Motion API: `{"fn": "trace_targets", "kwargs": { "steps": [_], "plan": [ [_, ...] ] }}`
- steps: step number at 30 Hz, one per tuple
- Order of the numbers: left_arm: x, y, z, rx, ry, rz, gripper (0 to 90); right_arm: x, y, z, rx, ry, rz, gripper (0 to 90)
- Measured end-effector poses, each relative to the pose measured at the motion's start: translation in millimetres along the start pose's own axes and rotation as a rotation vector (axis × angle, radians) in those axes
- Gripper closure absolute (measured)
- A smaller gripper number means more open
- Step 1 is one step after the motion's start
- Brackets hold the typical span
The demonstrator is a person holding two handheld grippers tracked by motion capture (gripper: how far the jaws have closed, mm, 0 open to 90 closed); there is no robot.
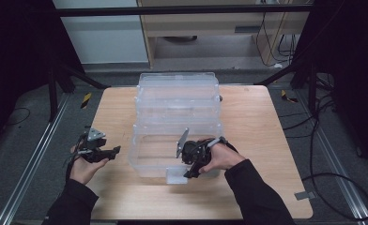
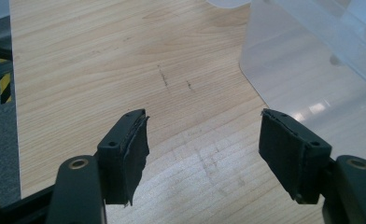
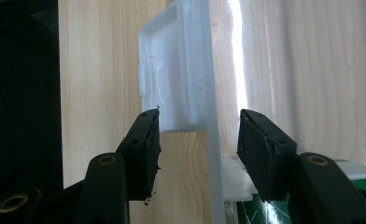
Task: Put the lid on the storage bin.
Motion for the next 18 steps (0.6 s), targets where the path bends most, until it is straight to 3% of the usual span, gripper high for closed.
{"fn": "trace_targets", "kwargs": {
  "steps": [18],
  "plan": [
    [-3.8,1.0,4.0,-0.006,-0.017,-0.004,32.3,9.3,-1.4,-2.4,0.011,0.041,0.055,59.5]
  ]
}}
Point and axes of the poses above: each handheld gripper's, and its own axes: x roughly forward along the jaws, z roughly out of its top, y roughly to its left, the point moved 7 cm from there along x, roughly forward along the jaws, and after that the axes turned 14 degrees about z, right-handed, at the moved point
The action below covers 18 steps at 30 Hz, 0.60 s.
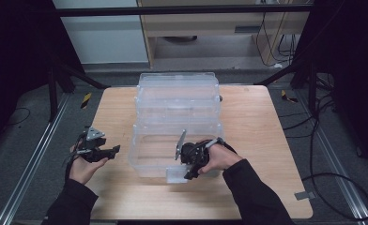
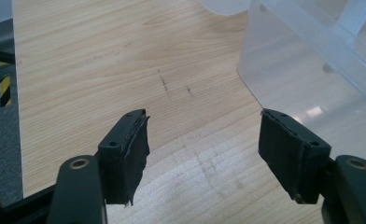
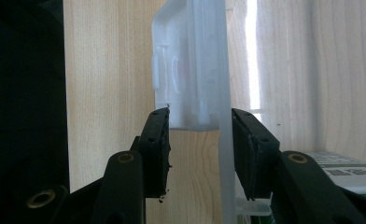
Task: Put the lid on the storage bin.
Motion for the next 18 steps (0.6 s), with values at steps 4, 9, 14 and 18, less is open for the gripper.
{"fn": "trace_targets", "kwargs": {
  "steps": [4,9,14,18],
  "plan": [
    [-1.7,0.5,2.3,0.0,-0.007,-0.004,32.6,0.1,-0.3,-0.7,0.001,0.0,0.003,59.5],
    [-5.6,3.8,6.3,-0.003,-0.02,-0.003,33.0,0.2,-0.2,-0.8,0.008,-0.003,0.004,59.5],
    [-11.4,6.6,13.6,-0.003,-0.046,-0.007,33.4,0.2,-0.5,-0.9,0.008,-0.008,0.004,59.5],
    [-18.0,8.8,21.1,0.006,-0.073,-0.007,33.9,0.3,-0.6,-0.9,0.008,-0.01,0.004,59.4]
  ]
}}
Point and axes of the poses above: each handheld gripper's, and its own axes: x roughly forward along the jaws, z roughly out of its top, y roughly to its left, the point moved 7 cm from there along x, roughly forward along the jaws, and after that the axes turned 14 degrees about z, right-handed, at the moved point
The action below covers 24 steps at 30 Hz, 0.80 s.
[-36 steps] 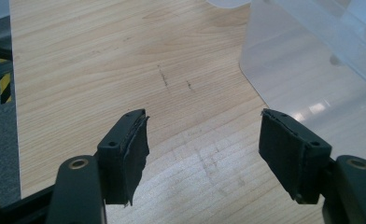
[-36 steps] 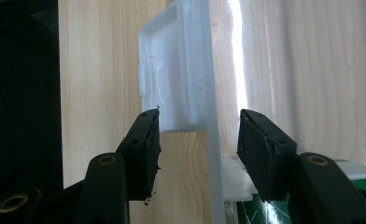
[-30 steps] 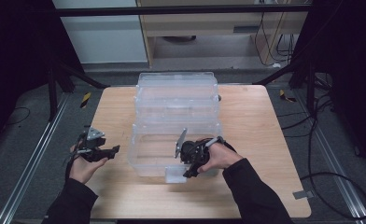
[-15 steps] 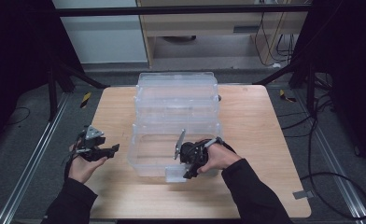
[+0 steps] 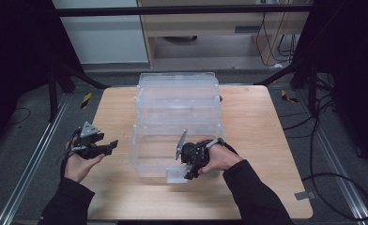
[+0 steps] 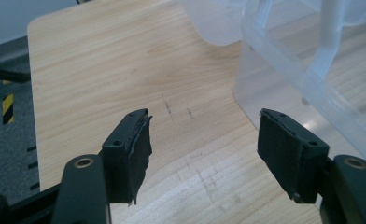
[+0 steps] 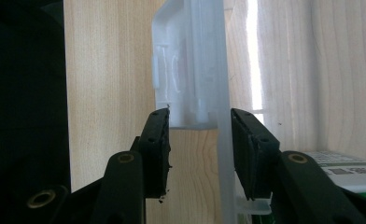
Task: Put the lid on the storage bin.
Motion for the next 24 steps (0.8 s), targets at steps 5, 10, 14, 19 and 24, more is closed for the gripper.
{"fn": "trace_targets", "kwargs": {
  "steps": [5,10,14,19,24],
  "plan": [
    [-9.0,5.7,17.3,-0.002,-0.05,0.005,34.7,-0.1,0.2,0.0,0.005,0.002,0.002,59.5],
    [-16.4,8.0,34.1,0.003,-0.096,0.005,35.0,0.0,0.3,0.2,0.008,0.002,0.0,59.5],
    [-18.9,5.2,47.0,0.018,-0.129,-0.009,35.1,-0.1,0.6,0.3,0.006,0.005,-0.002,59.5],
    [-23.0,-0.2,61.1,0.058,-0.153,-0.029,36.0,0.0,0.6,0.4,0.001,0.005,-0.005,59.5],
    [-25.9,-3.1,72.6,0.096,-0.171,-0.066,37.1,-0.2,0.9,0.3,0.002,0.008,-0.005,59.6]
  ]
}}
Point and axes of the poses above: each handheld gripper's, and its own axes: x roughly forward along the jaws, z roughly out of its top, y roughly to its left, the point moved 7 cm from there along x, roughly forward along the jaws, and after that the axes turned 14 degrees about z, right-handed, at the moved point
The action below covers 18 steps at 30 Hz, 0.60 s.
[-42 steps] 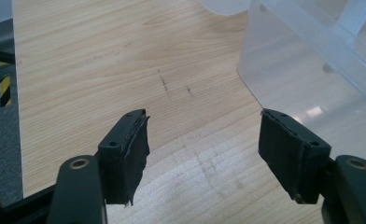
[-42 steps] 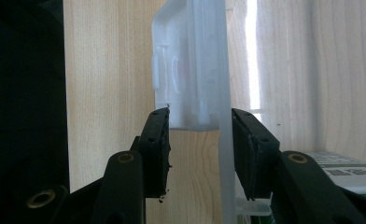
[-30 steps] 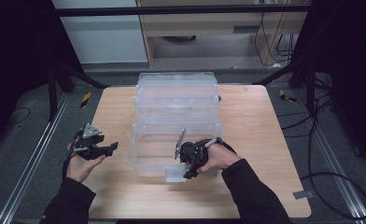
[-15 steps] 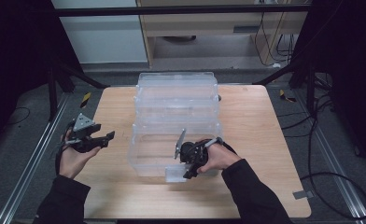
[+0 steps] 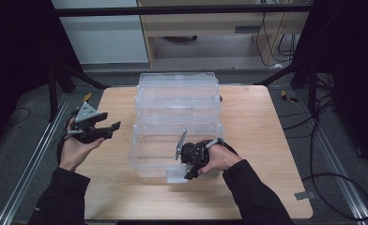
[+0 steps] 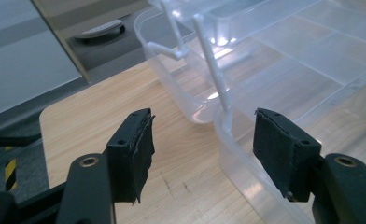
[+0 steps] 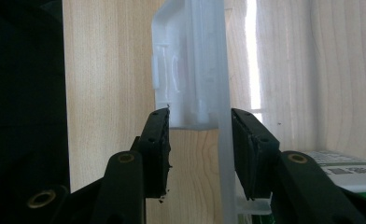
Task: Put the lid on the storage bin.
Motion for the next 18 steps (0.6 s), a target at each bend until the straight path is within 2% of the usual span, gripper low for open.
{"fn": "trace_targets", "kwargs": {
  "steps": [7,8,18],
  "plan": [
    [2.9,-3.6,11.4,0.064,-0.001,-0.045,38.8,0.2,0.2,0.3,-0.007,-0.001,-0.008,59.6],
    [3.9,-4.5,15.0,0.073,-0.018,-0.048,38.9,0.2,0.2,0.3,-0.007,0.0,-0.008,59.6],
    [8.3,-17.4,38.6,0.193,-0.039,-0.1,39.1,0.4,0.2,0.3,-0.008,0.0,-0.007,59.5]
  ]
}}
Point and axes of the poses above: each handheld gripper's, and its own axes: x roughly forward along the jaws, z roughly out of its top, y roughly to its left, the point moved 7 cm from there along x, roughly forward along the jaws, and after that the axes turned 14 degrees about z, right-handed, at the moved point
